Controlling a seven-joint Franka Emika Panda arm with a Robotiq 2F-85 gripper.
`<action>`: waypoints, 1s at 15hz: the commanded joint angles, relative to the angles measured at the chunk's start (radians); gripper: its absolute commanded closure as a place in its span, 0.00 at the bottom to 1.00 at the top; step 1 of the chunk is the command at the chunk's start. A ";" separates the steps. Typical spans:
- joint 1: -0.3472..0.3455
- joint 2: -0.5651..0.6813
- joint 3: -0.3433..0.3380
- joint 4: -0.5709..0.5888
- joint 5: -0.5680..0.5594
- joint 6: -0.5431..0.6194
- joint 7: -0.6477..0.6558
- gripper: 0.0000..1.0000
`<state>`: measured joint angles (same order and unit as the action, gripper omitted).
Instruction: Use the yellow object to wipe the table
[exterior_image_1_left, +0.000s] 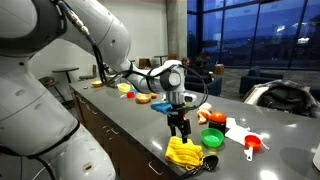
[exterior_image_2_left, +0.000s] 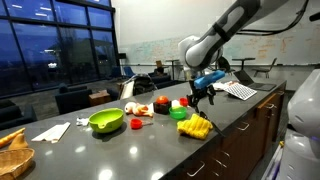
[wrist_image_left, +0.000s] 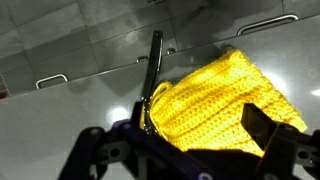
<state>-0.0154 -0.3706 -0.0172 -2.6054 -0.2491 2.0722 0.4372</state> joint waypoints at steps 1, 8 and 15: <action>-0.030 0.000 0.029 0.000 0.012 0.002 -0.011 0.00; -0.011 -0.003 -0.029 -0.022 0.055 0.087 -0.270 0.00; -0.009 0.052 -0.110 -0.029 0.161 0.168 -0.638 0.00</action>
<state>-0.0198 -0.3453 -0.0988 -2.6310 -0.1249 2.2167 -0.0799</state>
